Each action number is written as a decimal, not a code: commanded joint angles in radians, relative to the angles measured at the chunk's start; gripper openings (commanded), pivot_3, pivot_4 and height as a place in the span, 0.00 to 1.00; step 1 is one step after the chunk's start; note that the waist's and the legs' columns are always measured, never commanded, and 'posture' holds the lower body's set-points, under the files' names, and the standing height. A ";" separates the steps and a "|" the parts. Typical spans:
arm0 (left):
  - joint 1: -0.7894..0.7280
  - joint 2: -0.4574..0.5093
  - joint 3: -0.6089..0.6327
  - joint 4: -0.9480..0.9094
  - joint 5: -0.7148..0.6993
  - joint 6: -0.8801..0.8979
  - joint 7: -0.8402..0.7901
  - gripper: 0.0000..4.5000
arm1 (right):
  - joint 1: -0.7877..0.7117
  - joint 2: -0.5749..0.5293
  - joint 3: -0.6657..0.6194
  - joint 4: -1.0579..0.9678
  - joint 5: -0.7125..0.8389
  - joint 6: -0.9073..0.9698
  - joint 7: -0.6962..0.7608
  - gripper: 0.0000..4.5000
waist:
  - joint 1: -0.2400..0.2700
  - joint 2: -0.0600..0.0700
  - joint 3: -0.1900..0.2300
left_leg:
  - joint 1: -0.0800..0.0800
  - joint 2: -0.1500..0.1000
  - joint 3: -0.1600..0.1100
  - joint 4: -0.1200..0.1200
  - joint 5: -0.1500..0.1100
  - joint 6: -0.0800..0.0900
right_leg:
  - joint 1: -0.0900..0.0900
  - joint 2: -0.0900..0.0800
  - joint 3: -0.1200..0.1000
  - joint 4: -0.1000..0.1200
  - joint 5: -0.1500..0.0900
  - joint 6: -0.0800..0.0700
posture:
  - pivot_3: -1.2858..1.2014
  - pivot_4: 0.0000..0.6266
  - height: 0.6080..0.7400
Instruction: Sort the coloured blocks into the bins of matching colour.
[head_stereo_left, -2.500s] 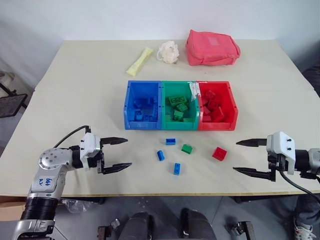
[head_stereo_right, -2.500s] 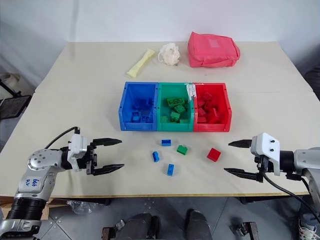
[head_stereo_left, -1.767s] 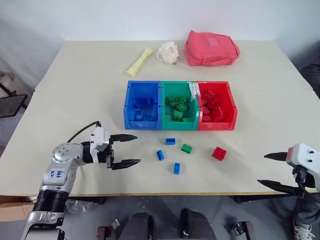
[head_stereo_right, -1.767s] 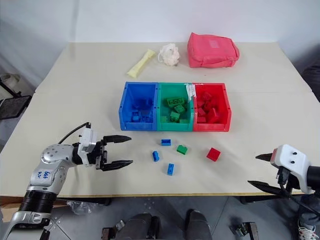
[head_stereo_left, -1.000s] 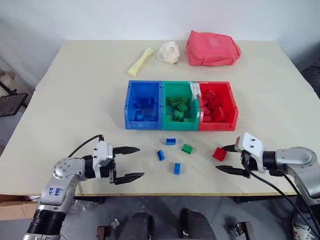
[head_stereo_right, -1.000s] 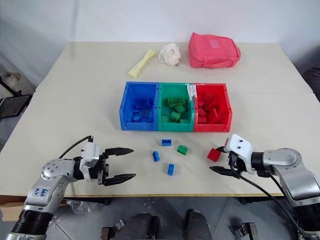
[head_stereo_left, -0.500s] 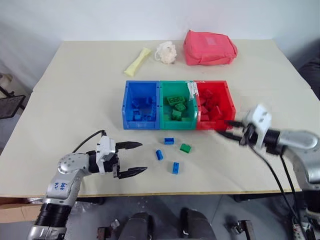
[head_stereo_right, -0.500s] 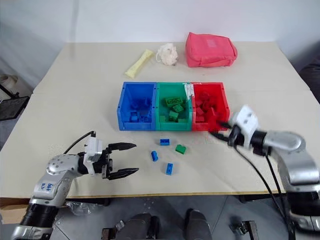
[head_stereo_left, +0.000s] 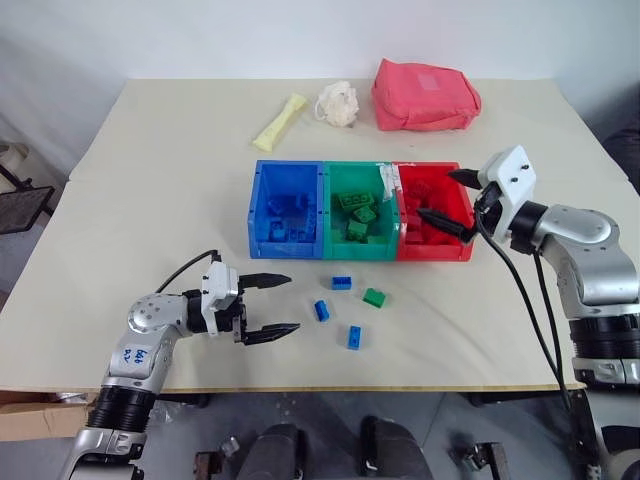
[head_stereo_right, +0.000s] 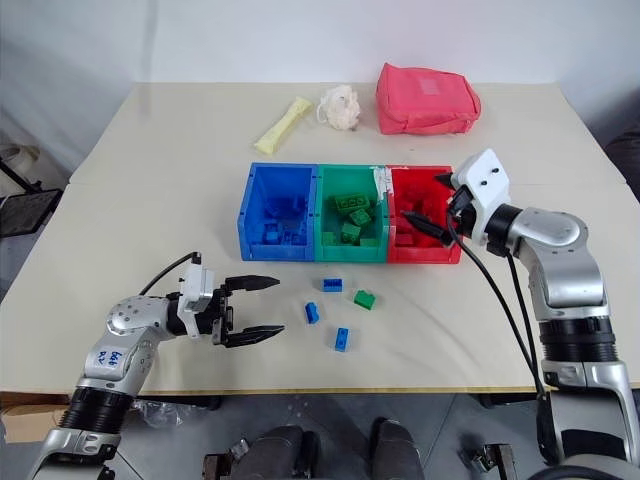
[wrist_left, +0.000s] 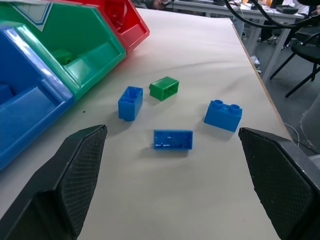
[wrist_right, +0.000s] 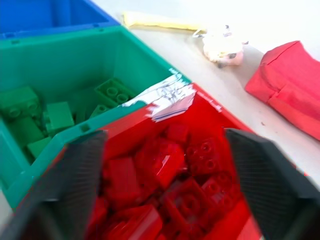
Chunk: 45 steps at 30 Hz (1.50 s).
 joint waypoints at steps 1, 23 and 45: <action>-0.014 0.001 0.010 0.007 0.000 -0.021 -0.009 1.00 | 0.082 -0.059 -0.064 -0.161 0.095 0.022 0.095 0.99 | 0.002 0.000 0.000 | 0.000 0.000 -0.001 0.000 0.000 0.000 | 0.000 0.000 0.000 0.000 0.000 0.000 | 0.52 0.24 1.00; -0.023 0.026 0.037 0.088 -0.003 -0.075 -0.050 1.00 | 0.559 -0.253 -0.188 -0.512 0.225 0.173 0.230 0.99 | 0.001 0.000 0.000 | 0.001 0.001 0.001 0.002 -0.001 0.000 | 0.002 -0.003 0.004 -0.001 0.000 0.000 | 0.52 0.24 1.00; 0.112 0.041 0.083 -0.048 -0.044 -0.069 -0.053 1.00 | 0.278 0.078 0.240 -0.312 -0.030 0.151 0.014 0.63 | -0.002 -0.001 0.000 | -0.001 0.000 -0.005 0.003 -0.001 -0.001 | 0.001 -0.001 0.002 0.001 0.000 -0.001 | 0.52 0.24 1.00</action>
